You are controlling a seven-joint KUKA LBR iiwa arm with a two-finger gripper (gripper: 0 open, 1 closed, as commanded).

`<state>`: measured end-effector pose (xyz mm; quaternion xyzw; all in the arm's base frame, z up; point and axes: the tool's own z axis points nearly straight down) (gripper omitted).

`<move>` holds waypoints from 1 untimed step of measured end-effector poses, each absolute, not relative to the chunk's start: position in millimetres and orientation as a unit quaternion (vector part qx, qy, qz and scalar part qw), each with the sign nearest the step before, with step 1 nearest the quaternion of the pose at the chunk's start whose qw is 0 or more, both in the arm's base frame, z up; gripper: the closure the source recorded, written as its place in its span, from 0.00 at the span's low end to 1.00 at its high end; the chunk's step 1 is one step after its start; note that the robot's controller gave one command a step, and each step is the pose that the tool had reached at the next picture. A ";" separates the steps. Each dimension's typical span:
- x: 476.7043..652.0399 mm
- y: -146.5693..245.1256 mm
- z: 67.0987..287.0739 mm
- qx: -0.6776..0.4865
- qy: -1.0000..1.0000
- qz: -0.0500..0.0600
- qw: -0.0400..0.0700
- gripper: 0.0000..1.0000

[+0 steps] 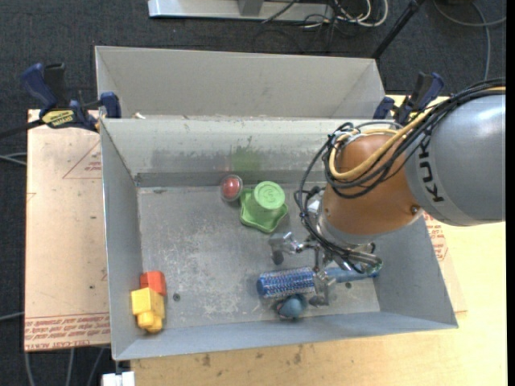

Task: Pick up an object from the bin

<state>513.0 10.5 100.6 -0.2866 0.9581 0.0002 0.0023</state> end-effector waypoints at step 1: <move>531.7 -3.4 99.8 -0.305 0.952 0.000 0.002 0.00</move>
Offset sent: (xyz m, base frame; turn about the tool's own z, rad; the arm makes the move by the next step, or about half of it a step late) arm 0.0174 -0.0139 -0.0006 -0.0436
